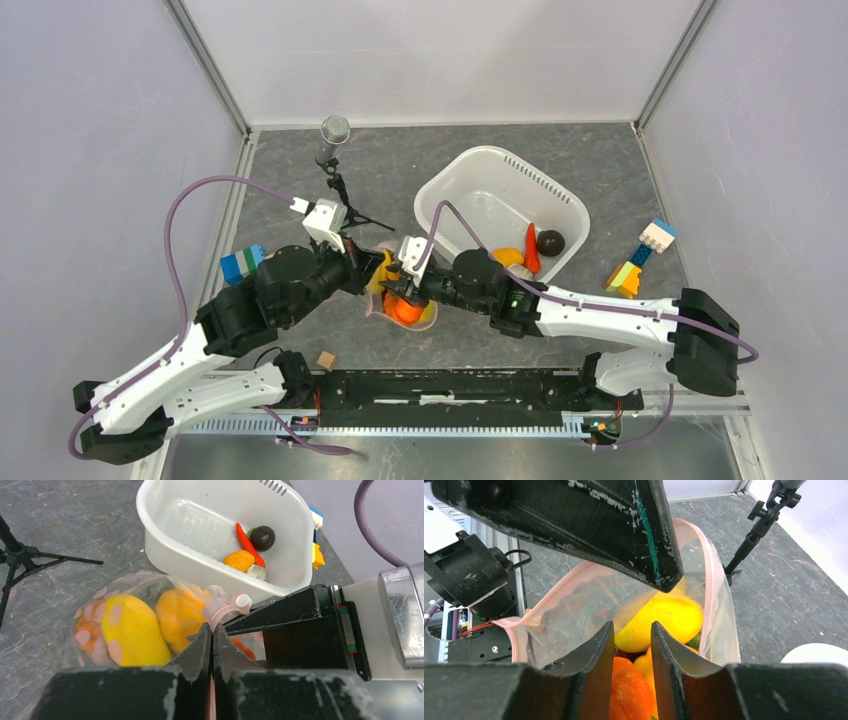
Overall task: Place the food in the zip-top bag and seal the zipper
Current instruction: Place the fake vegetable in the zipper food storage bag, then adjust the zipper food storage bag at the center of the board.
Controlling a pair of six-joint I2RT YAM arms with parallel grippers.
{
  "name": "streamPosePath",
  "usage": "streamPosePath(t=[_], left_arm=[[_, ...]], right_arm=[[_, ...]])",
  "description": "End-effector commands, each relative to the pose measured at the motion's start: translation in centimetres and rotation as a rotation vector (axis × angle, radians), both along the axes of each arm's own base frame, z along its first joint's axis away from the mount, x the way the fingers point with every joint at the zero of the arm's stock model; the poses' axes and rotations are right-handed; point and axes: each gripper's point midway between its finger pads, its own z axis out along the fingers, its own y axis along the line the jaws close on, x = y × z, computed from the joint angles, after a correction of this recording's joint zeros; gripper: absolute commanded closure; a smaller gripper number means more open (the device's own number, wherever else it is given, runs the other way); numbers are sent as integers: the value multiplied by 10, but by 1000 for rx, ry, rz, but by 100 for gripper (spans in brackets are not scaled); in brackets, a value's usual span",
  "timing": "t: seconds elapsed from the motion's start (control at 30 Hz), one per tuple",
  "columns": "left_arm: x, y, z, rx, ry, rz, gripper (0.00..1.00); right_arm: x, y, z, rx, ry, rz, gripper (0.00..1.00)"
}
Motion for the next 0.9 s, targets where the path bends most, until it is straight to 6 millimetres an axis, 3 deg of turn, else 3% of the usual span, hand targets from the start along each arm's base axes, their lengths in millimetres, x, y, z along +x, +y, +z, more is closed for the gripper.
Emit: streamPosePath(t=[0.0,0.23,0.37,0.5,0.57,0.63,0.87], left_arm=[[4,-1,49,-190,-35,54,94],[7,2,59,-220,-35,88,94],[9,1,55,-207,-28,93,94],[9,-2,54,-209,-25,83,94],[8,-2,54,-209,-26,80,94],[8,-3,53,-207,-26,77,94],[7,-6,52,-212,-27,62,94]], right_arm=[[-3,-9,33,65,-24,-7,62],[-39,-35,103,182,-100,138,53],[-41,-57,116,210,-91,94,48],[-12,-88,83,151,-11,-142,47],[-9,-97,64,108,36,-189,44],[-11,-100,50,101,102,-208,39],[-3,-98,7,61,231,-297,45]])
